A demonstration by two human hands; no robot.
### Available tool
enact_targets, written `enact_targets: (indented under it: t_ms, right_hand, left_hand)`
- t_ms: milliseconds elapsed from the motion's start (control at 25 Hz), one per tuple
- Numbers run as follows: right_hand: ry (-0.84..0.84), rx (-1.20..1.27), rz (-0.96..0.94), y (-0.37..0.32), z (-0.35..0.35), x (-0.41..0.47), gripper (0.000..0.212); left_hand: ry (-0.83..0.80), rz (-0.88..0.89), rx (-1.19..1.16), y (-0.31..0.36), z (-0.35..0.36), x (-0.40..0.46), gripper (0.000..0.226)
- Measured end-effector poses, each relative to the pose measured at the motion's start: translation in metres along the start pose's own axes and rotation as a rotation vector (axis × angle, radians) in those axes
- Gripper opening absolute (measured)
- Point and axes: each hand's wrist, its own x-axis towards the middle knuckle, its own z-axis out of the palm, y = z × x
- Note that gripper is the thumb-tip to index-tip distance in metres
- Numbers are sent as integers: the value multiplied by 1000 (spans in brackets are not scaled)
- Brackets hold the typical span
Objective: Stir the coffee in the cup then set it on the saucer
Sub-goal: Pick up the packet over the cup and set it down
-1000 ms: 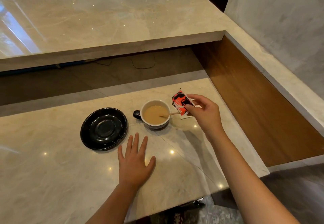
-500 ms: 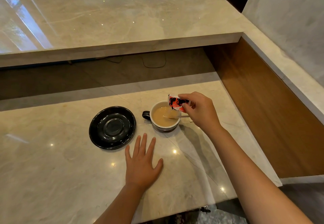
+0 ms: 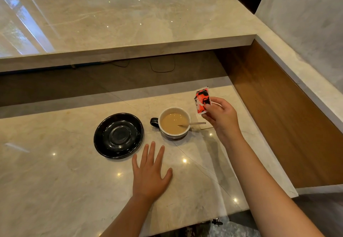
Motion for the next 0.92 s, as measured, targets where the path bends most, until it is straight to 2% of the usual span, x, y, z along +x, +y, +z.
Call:
enact_targets:
  t_ms: [280,440,560,760,920]
  right_hand:
    - [7,546,131,1,-29,-7,19]
    - [10,637,138,9,-46,-11,20]
    - [104,499,118,19,-77,-10,20]
    - [309,75,172,46,-139,-6,19]
    - [399,-166,188,61,-155,1,20]
  left_hand:
    - [0,-5,12,-1,-2,0,72]
    - [3,-5,18,0,-2,1,73]
    - [25,-3,8,-1,-2,0,73]
    - [31,-3,-1,0,-3,0,73]
    - [15,-12,27,1,-2,0,72]
